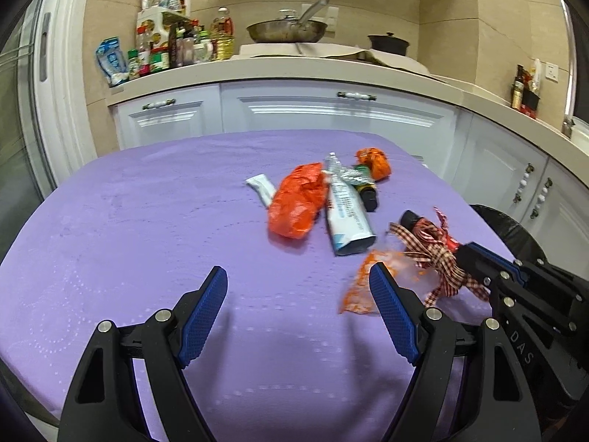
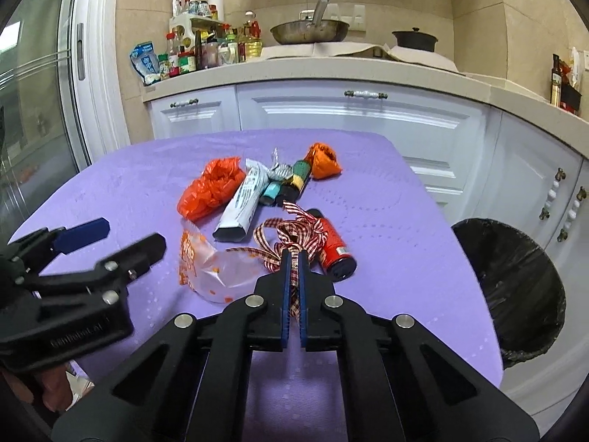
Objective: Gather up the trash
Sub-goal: 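Grasp the orange snack wrapper with the left tool while the right tool grasps the checked ribbon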
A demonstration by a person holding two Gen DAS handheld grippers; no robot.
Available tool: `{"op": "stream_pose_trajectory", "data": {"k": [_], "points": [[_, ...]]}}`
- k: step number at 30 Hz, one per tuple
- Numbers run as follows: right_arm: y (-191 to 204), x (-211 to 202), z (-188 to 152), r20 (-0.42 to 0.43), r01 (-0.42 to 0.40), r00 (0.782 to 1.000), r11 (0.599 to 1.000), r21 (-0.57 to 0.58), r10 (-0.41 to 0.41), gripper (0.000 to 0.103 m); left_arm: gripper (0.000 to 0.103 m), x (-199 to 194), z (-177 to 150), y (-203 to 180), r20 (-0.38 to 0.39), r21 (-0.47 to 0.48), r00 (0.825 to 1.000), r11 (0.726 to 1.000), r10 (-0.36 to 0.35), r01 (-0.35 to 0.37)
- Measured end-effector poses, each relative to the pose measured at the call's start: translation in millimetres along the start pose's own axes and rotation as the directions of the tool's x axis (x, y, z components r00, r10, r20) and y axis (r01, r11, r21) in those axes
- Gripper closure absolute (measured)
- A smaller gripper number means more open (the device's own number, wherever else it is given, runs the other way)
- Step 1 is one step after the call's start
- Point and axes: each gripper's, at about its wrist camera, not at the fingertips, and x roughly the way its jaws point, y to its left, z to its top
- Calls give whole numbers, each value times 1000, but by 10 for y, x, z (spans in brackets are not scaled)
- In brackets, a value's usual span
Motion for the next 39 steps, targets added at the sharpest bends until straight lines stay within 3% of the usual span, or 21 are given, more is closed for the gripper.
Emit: {"op": "stream_pose_trajectory", "data": {"k": [8,16,17,18,21,25,33,36,37,39], "points": [[-82,-82,11,22,12,1000,1000,2,-12,100,19,58,24,-176,25,22,997,997,-72,71],[-183,-104,-39,16,12,1000,1000,26,-12,100,19,288,20,-302,-19,45,994,993,-109,109],[-190,-99,-40,15,11,1000,1000,28,-12,100,21,297,13,-304,-26,50,993,992,-117,118],[-196,-97,-40,15,11,1000,1000,29,-11,100,34,308,7,-310,-32,55,991,990,-127,129],[-205,-101,-49,16,7,1000,999,34,-8,100,52,330,-21,-342,-59,78,986,984,-155,160],[-221,-93,-56,15,6,1000,999,39,-7,100,56,288,-61,-369,-62,113,987,981,-152,158],[-208,-82,-80,-1,-30,1000,999,45,30,100,57,173,-68,-197,-54,79,990,988,-128,132],[-209,-80,-112,-5,-31,999,997,64,32,88,57,135,-59,-112,-50,61,992,992,-111,114],[-215,-67,-120,-10,-35,999,997,70,36,75,57,121,-55,-72,-48,54,993,993,-104,107],[-213,-60,-132,-9,-25,1000,997,76,26,67,57,104,-51,-24,-43,48,995,994,-92,94]]}}
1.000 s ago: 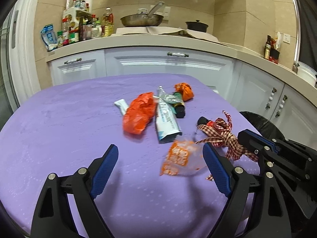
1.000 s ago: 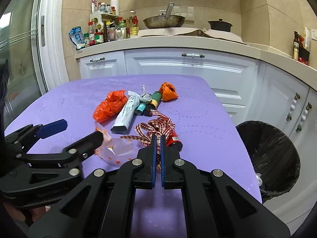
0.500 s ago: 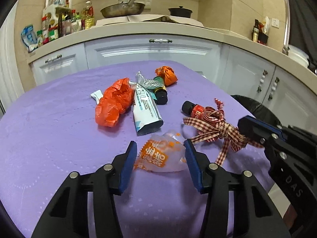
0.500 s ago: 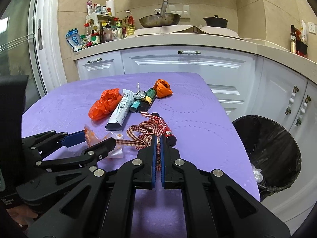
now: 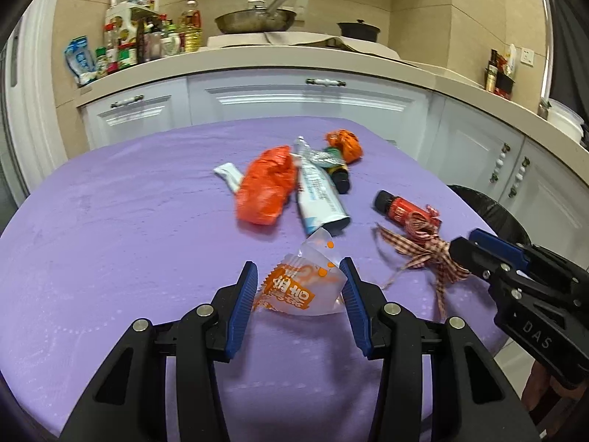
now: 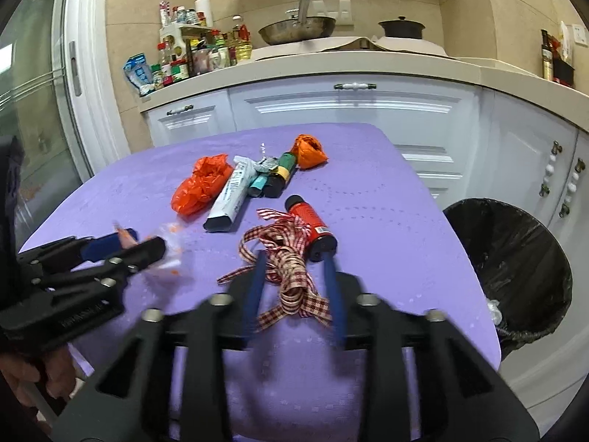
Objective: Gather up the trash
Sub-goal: 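Grasp the orange snack wrapper with the left tool while the right tool grasps the checked ribbon, then carry wrapper and ribbon over the black bin and open both tools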
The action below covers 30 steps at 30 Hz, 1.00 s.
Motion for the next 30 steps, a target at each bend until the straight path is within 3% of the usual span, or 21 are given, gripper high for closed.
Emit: {"op": "stream_pose_trajectory", "data": {"k": [6,8,18,23,30], "points": [[72,141,-21,-47,-9,999,999,-33,7,68,57,-27,-21,164,3,-39,999,998,45,-45],[79,199,-60,-71,-12,997,999,-43,9,89,57,-25,-25,206,1,-51,998,997,59,-59],[159,-53,4,16,20,1000,996,-90,-19,90,58,-216,11,120,74,-60,993,995,88,-84],[-15,-237,87,61,63,996,996,-58,-59,90,58,-283,140,-109,118,-40,992,998,46,-42],[-535,-421,161,98,194,976,981,16,-194,90,58,-181,370,-595,139,30,989,998,-57,53]]}}
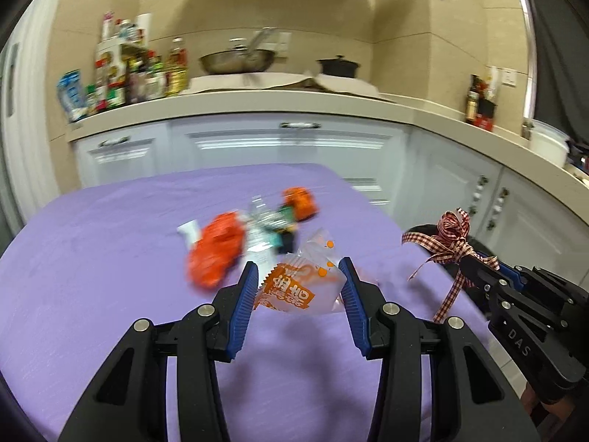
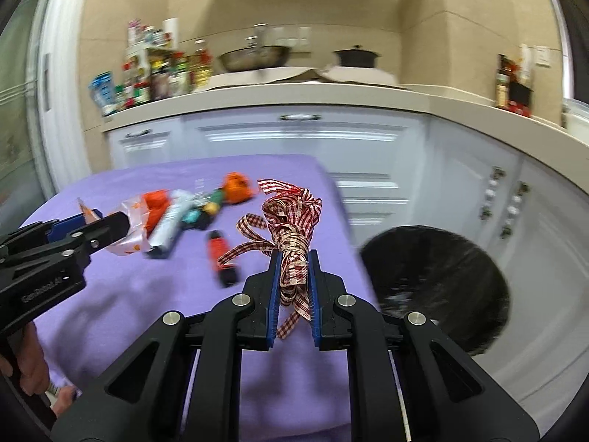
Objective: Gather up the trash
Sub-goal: 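Carry wrapper and ribbon over the black bin and open both tools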
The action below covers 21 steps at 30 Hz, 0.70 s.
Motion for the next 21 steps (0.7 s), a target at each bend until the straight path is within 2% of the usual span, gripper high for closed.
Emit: {"op": "stream_pose_trajectory", "data": {"k": [3,11,16,21], "points": [[-294,-12,19,9,66,998,997,40,-66,90,58,107,88,-262,12,38,999,998,-43,42],[-1029,54,61,17,202,979,972,122,-206,90,58,533,292,-1003,-21,87,985,981,-172,173],[-1438,181,36,2,255,966,952,169,-259,89,57,783,315,-1439,-39,140,978,968,-204,207],[-1731,340,-28,-26,283,959,938,202,-283,89,57,1061,328,-1714,-67,160,977,965,-201,209]]}}
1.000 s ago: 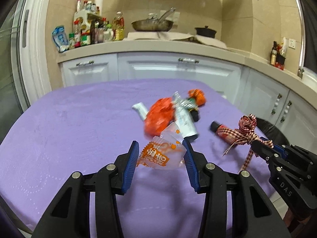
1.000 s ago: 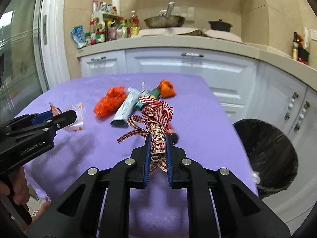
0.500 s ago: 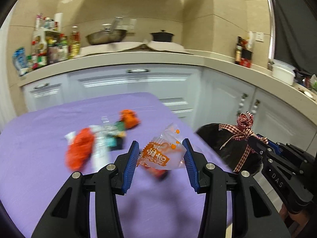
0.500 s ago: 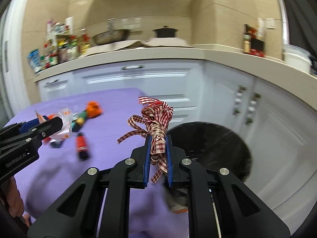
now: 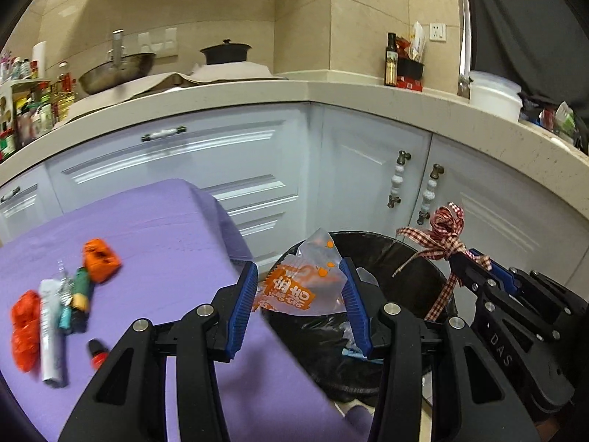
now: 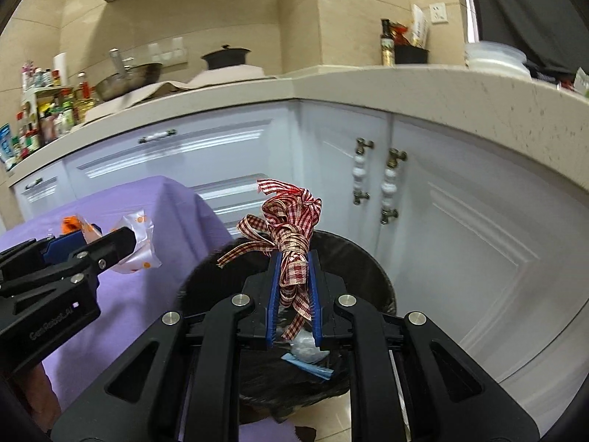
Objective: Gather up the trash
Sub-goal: 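Carry wrapper and ribbon over the black bin and open both tools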
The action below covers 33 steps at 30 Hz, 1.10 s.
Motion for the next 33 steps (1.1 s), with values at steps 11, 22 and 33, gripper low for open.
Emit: {"op": "stream_pose_trajectory", "data": {"k": [11,22,33], "points": [[-203,402,-53,-31,38,999,998,44,-37,76,39,448,96,-153,-89,-20,996,1000,-15,13],[-161,326,-16,-25,38,999,998,48,-37,74,29,325,98,-8,-82,-35,997,999,13,-16],[441,66,43,-2,-85,996,996,9,85,63,27,-226,-54,674,-48,-82,990,987,133,-137]]}}
